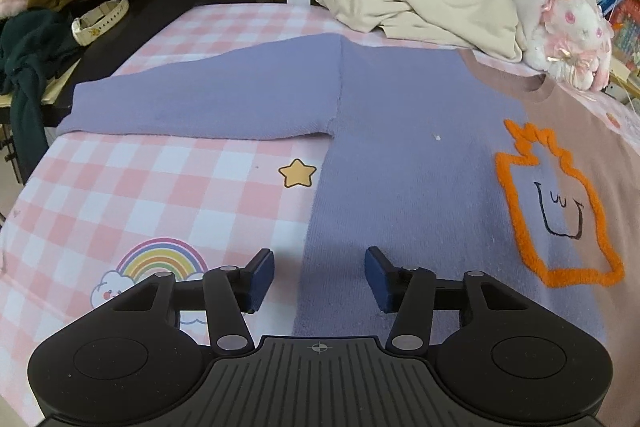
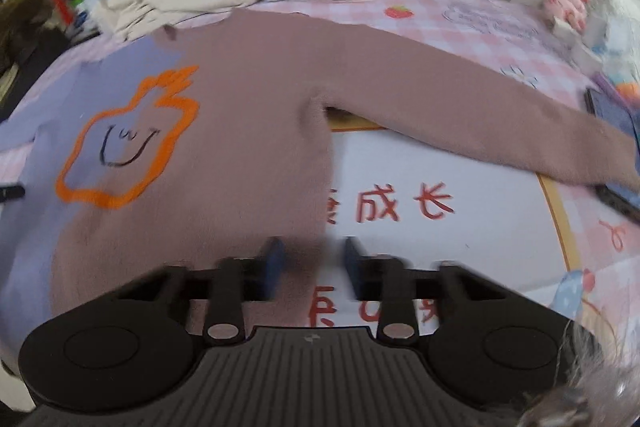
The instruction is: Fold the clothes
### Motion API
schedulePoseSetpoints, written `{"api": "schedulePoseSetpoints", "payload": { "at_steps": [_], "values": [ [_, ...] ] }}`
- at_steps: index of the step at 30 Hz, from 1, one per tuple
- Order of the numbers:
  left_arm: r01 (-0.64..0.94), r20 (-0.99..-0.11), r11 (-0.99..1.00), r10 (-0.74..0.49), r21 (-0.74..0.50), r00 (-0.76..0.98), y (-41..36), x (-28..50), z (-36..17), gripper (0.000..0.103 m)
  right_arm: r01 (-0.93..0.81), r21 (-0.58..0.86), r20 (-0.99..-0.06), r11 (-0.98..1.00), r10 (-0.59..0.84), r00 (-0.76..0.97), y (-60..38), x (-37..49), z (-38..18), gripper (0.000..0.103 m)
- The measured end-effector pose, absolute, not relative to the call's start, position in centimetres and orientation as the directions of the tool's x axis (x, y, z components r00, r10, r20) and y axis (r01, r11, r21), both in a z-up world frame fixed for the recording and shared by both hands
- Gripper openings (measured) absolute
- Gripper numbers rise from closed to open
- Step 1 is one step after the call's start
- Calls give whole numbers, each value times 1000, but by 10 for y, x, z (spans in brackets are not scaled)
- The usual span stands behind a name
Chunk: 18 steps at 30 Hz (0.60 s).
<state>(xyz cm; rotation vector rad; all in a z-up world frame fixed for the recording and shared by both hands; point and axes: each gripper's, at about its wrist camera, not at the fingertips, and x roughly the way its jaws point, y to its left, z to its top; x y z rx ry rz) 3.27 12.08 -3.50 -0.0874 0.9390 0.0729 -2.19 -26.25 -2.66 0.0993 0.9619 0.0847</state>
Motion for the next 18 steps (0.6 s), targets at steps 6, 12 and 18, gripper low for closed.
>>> {"api": "schedulePoseSetpoints", "payload": {
  "at_steps": [6,12,18],
  "values": [
    [-80,-795,995,-2,-63,607,117,24,-35,20,-16,68,-791,998,64,609,-261,-3,-33,8],
    [-65,-785,996,-7,-60,619,123,31,-36,15,-3,29,-790,1000,25,613,-250,7,-35,8],
    [-41,-785,998,-17,-54,619,130,43,-36,13,25,54,-780,998,27,625,-247,0,-37,9]
  ]
}}
